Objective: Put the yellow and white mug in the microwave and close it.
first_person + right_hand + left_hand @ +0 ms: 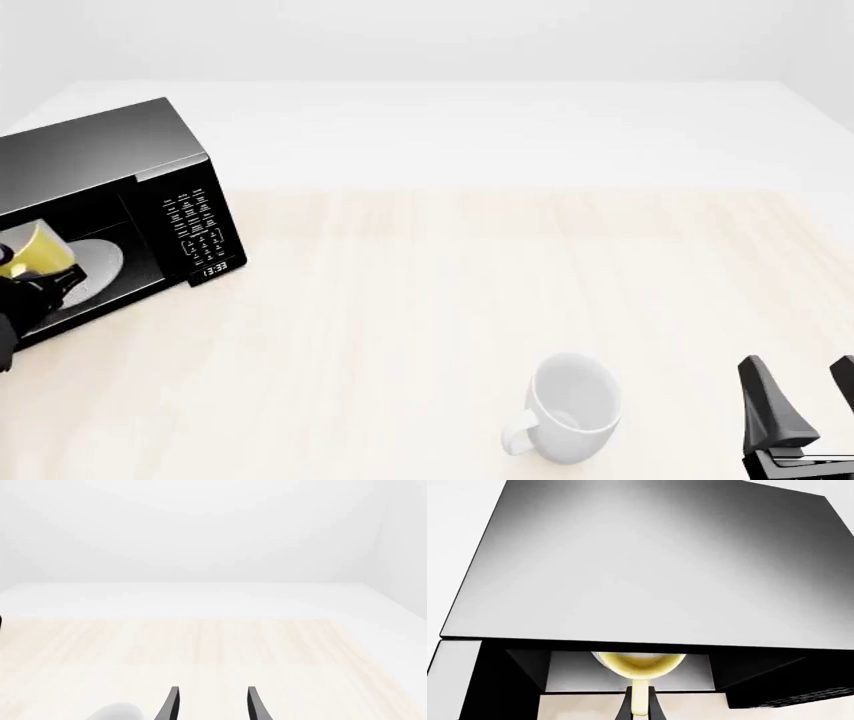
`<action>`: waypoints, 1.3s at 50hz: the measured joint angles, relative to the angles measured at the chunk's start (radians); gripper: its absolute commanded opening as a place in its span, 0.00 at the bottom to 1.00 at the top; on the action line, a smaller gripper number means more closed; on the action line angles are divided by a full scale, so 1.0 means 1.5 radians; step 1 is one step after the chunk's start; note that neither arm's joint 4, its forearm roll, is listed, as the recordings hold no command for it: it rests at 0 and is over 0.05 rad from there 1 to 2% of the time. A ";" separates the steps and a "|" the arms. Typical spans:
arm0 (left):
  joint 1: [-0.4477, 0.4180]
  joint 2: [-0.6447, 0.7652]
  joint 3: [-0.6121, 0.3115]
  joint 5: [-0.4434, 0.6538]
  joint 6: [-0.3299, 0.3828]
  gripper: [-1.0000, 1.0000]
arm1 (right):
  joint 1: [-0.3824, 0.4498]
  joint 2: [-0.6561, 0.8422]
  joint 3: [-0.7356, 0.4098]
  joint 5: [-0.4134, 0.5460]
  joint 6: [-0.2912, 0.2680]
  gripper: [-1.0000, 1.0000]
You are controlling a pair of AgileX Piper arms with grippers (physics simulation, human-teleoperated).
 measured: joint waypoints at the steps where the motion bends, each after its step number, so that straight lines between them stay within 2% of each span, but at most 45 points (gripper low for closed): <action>1: 0.001 0.002 -0.003 0.000 0.000 0.00 | 0.000 0.000 0.000 0.000 0.000 1.00; 32: 0.017 0.080 -0.089 0.011 -0.014 0.00 | 0.000 0.000 0.000 0.000 0.000 1.00; 49: 0.026 0.129 -0.103 0.007 -0.005 0.00 | 0.000 0.000 0.000 0.000 0.000 1.00; 62: 0.028 0.133 -0.107 0.004 -0.004 0.00 | 0.000 0.000 0.000 0.000 0.000 1.00; 63: 0.028 0.133 -0.108 0.004 -0.004 1.00 | 0.000 0.000 0.000 0.000 0.000 1.00; 65: 0.028 0.137 -0.109 0.006 -0.003 1.00 | 0.000 0.000 0.000 0.000 0.000 1.00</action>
